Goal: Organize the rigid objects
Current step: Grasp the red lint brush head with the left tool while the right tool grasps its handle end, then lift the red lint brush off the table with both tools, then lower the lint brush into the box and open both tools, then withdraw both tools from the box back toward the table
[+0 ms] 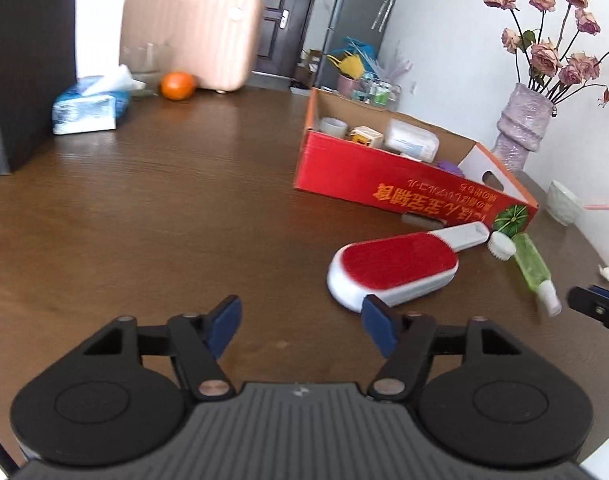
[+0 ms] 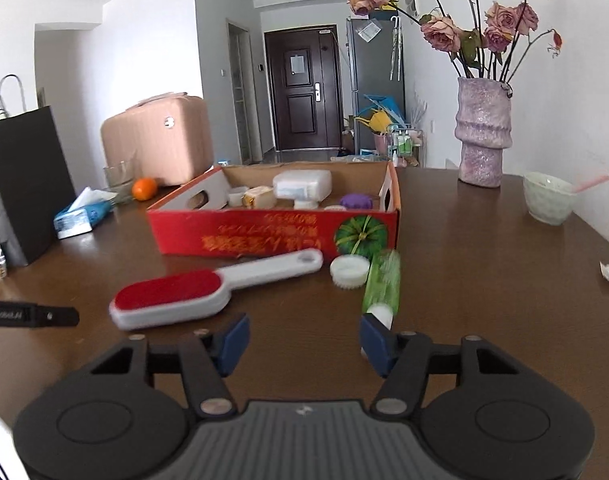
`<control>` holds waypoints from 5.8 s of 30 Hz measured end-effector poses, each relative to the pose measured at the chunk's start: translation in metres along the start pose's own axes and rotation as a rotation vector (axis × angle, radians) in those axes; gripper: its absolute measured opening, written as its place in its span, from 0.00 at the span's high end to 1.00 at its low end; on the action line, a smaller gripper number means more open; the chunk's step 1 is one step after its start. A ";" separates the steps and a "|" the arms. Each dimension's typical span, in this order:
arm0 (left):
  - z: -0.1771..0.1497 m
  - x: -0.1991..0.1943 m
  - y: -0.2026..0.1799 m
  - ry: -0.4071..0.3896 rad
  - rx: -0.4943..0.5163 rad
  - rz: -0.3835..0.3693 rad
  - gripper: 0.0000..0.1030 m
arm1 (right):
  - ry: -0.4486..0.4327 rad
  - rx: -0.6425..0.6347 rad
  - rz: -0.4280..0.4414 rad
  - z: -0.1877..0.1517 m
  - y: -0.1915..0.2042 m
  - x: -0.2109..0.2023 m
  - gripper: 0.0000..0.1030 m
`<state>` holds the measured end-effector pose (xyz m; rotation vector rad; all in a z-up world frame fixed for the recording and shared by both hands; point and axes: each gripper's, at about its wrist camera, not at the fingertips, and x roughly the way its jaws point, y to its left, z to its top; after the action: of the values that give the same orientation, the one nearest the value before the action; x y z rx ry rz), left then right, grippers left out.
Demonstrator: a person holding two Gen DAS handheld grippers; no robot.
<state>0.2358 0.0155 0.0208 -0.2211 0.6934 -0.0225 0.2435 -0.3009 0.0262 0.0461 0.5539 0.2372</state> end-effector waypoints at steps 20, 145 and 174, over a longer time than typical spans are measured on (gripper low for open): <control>0.022 0.065 0.003 -0.007 -0.090 -0.134 0.44 | 0.122 -0.020 0.030 0.046 -0.011 0.144 0.82; 0.149 0.115 -0.068 -0.253 0.309 -0.002 0.16 | -0.197 -0.014 -0.208 0.106 -0.041 0.113 0.68; 0.005 -0.078 -0.035 -0.450 0.158 0.053 0.00 | -0.305 -0.107 -0.111 -0.006 0.026 -0.066 0.08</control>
<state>0.1806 -0.0106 0.0808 -0.0508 0.2466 0.0232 0.1806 -0.2911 0.0574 -0.0515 0.2385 0.1470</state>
